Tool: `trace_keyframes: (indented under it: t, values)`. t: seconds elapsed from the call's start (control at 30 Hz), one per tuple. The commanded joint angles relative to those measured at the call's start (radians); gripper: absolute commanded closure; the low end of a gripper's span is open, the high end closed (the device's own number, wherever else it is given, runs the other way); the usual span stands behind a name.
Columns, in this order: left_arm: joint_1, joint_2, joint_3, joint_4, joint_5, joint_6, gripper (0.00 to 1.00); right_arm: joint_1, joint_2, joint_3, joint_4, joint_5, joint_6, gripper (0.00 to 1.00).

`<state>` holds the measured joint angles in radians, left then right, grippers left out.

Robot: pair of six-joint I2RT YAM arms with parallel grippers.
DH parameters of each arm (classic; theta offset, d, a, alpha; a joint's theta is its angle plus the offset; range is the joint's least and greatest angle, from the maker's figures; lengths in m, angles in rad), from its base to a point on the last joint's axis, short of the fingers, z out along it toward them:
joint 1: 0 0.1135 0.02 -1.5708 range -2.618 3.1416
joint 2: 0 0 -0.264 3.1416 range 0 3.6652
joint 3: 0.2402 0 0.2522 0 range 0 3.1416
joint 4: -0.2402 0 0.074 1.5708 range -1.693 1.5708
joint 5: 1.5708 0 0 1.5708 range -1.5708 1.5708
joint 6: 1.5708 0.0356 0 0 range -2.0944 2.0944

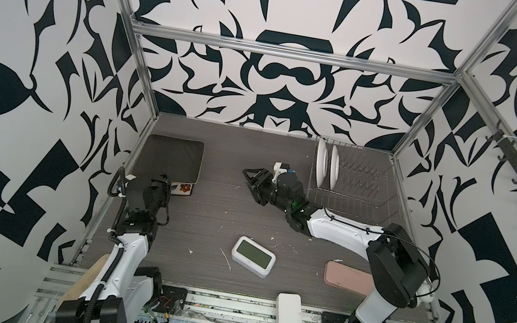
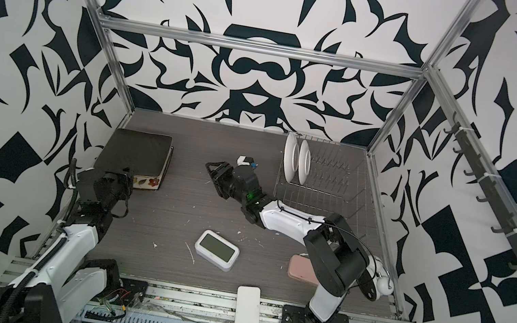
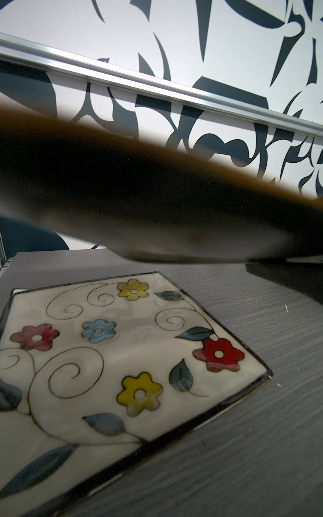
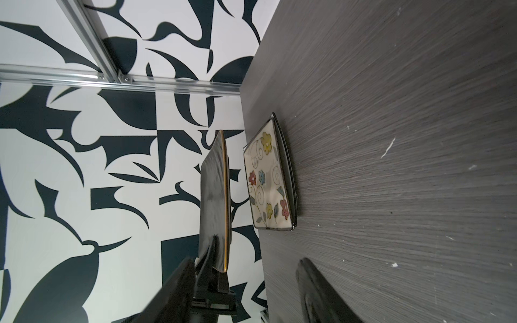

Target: Unload the plates from the dish rack

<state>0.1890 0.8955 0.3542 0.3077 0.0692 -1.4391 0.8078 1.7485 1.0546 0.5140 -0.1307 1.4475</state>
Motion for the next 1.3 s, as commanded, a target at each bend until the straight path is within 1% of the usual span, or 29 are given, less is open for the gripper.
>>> trace_keyframes:
  t: [0.0, 0.17, 0.27, 0.33, 0.43, 0.63, 1.0, 1.27]
  values:
    - [0.041, 0.000, 0.026, 0.179, 0.078, 0.009, 1.00, 0.015, 0.004, 0.051, 0.017, -0.035, -0.034, 0.38]
    - [0.073, 0.031, 0.030, 0.178, 0.106, 0.033, 1.00, 0.025, 0.041, 0.072, 0.015, -0.045, -0.045, 0.32]
    - [0.075, 0.045, 0.068, 0.089, 0.110, 0.079, 1.00, 0.029, 0.056, 0.081, 0.011, -0.045, -0.053, 0.28]
    - [0.075, 0.052, 0.073, 0.073, 0.099, 0.100, 1.00, 0.028, 0.067, 0.087, 0.008, -0.050, -0.055, 0.25]
    - [0.085, 0.070, 0.072, 0.086, 0.102, 0.115, 1.00, 0.030, 0.083, 0.095, 0.009, -0.055, -0.057, 0.22]
    - [0.104, 0.128, 0.088, 0.124, 0.149, 0.137, 1.00, 0.029, 0.110, 0.121, 0.004, -0.069, -0.065, 0.16]
    - [0.123, 0.150, 0.080, 0.146, 0.130, 0.132, 1.00, 0.030, 0.158, 0.159, 0.002, -0.096, -0.059, 0.14]
    - [0.138, 0.171, 0.082, 0.156, 0.141, 0.104, 1.00, 0.030, 0.164, 0.148, 0.035, -0.091, -0.047, 0.14]
